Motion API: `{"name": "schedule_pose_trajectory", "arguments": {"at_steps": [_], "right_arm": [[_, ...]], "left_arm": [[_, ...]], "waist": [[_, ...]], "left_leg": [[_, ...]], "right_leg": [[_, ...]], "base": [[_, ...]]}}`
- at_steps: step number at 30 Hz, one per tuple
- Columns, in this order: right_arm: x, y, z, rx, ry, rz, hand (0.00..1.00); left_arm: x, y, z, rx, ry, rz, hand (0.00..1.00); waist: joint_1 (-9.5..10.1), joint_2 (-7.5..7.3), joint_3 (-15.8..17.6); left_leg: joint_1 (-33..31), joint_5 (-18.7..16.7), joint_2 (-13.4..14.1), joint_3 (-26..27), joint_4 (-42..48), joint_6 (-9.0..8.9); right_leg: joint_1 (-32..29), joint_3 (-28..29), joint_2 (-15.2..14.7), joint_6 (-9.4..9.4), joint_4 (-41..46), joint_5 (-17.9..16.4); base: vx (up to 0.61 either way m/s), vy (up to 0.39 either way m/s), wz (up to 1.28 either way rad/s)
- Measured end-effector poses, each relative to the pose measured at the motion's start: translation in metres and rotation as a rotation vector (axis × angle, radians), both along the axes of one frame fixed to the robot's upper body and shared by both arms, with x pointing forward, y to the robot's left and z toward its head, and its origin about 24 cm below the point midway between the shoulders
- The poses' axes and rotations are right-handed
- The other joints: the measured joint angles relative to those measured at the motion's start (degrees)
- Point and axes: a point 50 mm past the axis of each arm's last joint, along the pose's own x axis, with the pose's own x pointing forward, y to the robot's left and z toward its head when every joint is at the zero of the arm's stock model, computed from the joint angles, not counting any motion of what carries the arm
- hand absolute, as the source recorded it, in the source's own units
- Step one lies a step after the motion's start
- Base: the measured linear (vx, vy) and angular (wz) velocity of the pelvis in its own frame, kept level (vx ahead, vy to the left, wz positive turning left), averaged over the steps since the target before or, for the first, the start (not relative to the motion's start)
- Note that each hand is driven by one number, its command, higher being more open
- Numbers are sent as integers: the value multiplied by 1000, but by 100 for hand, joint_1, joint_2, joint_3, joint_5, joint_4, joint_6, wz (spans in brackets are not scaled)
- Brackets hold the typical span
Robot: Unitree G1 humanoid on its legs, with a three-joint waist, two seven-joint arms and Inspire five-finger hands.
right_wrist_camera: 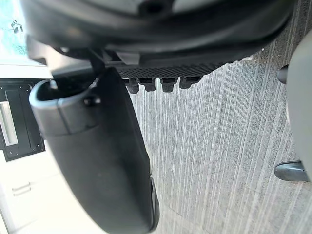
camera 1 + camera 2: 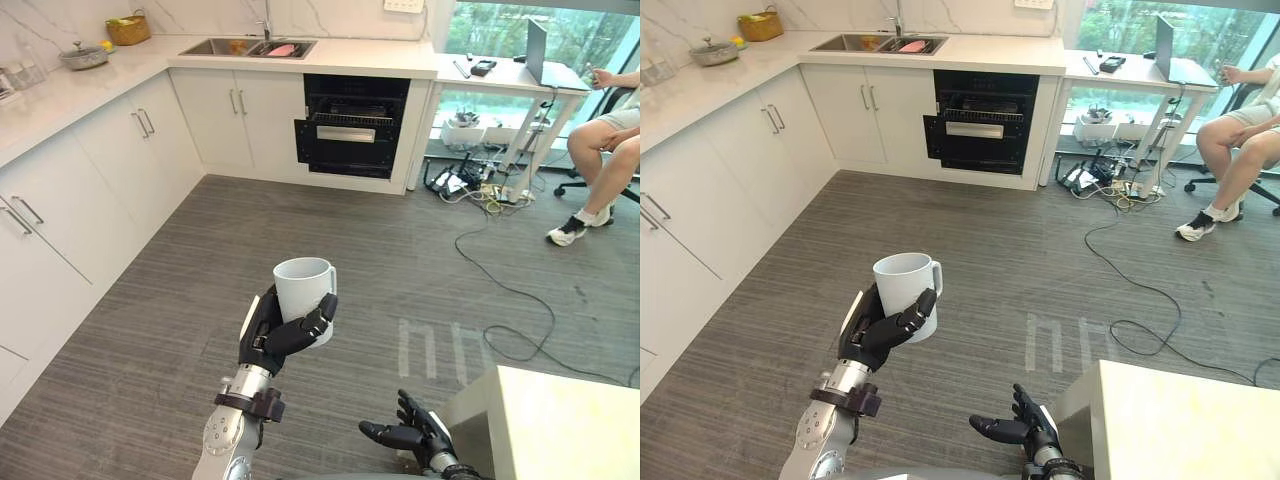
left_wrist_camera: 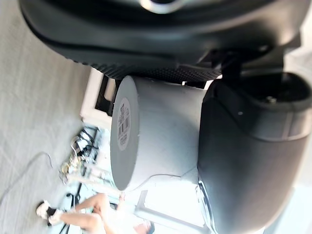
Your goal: Walk over to the sink, pick up the cup, carry it to the dishwasher, place the cup inside the dishwasher, then close the dishwasher door
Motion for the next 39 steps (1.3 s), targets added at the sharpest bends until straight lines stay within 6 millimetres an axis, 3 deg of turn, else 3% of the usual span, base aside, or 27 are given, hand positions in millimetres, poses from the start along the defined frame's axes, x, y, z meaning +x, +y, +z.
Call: {"name": "schedule_pose_trajectory", "arguments": {"at_steps": [5, 11, 18, 19, 20, 22, 25, 28, 30, 33, 35, 36, 38, 39], "right_arm": [[0, -4, 1, -20, -6, 5, 100], [-3, -5, 5, -22, -28, -8, 100], [12, -2, 12, -16, -83, -1, 100], [13, -4, 13, -19, -91, 2, 100], [13, -4, 14, -20, -95, 4, 100], [12, 0, 14, -11, -98, 6, 100], [11, 14, 15, 26, -116, 42, 100], [14, 15, 20, 32, -151, 50, 100], [15, 15, 23, 39, -169, 59, 100], [15, 16, 28, 51, -198, 70, 100], [12, 14, 29, 48, -203, 72, 100], [9, 8, 31, 30, -200, 81, 100], [10, 7, 33, 27, -208, 80, 100], [13, 5, 37, 23, -228, 88, 100]], "left_arm": [[-10, 13, -7, -16, 50, 88, 0], [-11, 14, -2, -29, 29, 87, 0], [-11, 7, 14, -79, -43, 90, 0], [-10, 5, 18, -94, -63, 87, 0], [-9, 5, 21, -93, -82, 80, 0], [-10, 6, 21, -85, -84, 77, 0], [-10, 11, 21, -92, -82, 82, 0], [-10, 8, 20, -97, -76, 64, 0], [-10, 5, 20, -102, -73, 46, 0], [-13, -1, 16, -93, -64, -13, 0], [-17, -4, 12, -96, -57, -43, 0], [-26, -11, 5, -124, -19, -49, 0], [-30, -15, 2, -141, -3, -49, 0], [-33, -19, 1, -164, 4, -37, 0]], "waist": [[39, 31, -6], [140, 8, -3], [220, -145, 102], [221, -133, 158], [231, -208, 219], [204, -224, 272], [130, -368, 358], [101, -365, 423], [73, -358, 463], [-23, -366, 460], [-33, -375, 411], [-10, -111, 255], [-87, -26, 236], [-62, 8, 240]], "left_leg": [[1, 15, -88, -283, -1, 17], [-12, 77, -276, -537, -30, 111], [-130, -173, -595, 44, 128, 365], [-213, -289, -604, 57, 389, 443], [-202, -460, -665, 41, 615, 507], [-82, -645, -717, -69, 795, 617], [-40, -824, -692, -267, 947, 703], [13, -1035, -678, -386, 1094, 725], [93, -1239, -646, -472, 1257, 737], [204, -1690, -619, -710, 1575, 594], [347, -2065, -578, -857, 1792, 466], [700, -2226, -294, -871, 1670, 342], [518, -2202, -133, -798, 2363, 305], [122, -1946, 85, -640, 3668, 207]], "right_leg": [[101, -286, -96, 54, 173, -183], [69, -679, -337, 155, 705, -556], [-304, -819, -968, 384, 1727, -895], [-614, -890, -1113, 369, 2490, -893], [-910, -881, -1342, 244, 3357, -837], [-1271, -505, -1446, -67, 4292, -603], [-1751, -372, -1106, 23, 4391, -1251], [-2094, -422, -818, 41, 3777, -1236], [-2279, -394, -667, 86, 3218, -1091], [-2447, -223, -558, 52, 2314, -533], [-2409, -184, -530, -215, 2259, -103], [-2347, -328, -303, -275, 2626, -223], [-2193, -441, -220, -332, 2742, -480], [-1896, -457, -88, -378, 2745, -626]], "base": [[5, -1, 29], [-51, 16, 39], [5, 95, 17], [-13, 135, 24], [3, 164, 17], [81, 128, 20], [127, 75, 27], [156, 13, 20], [239, -52, 26], [370, -149, 45], [556, -252, 35], [595, -206, 23], [593, -198, 12], [464, -195, -7]]}}
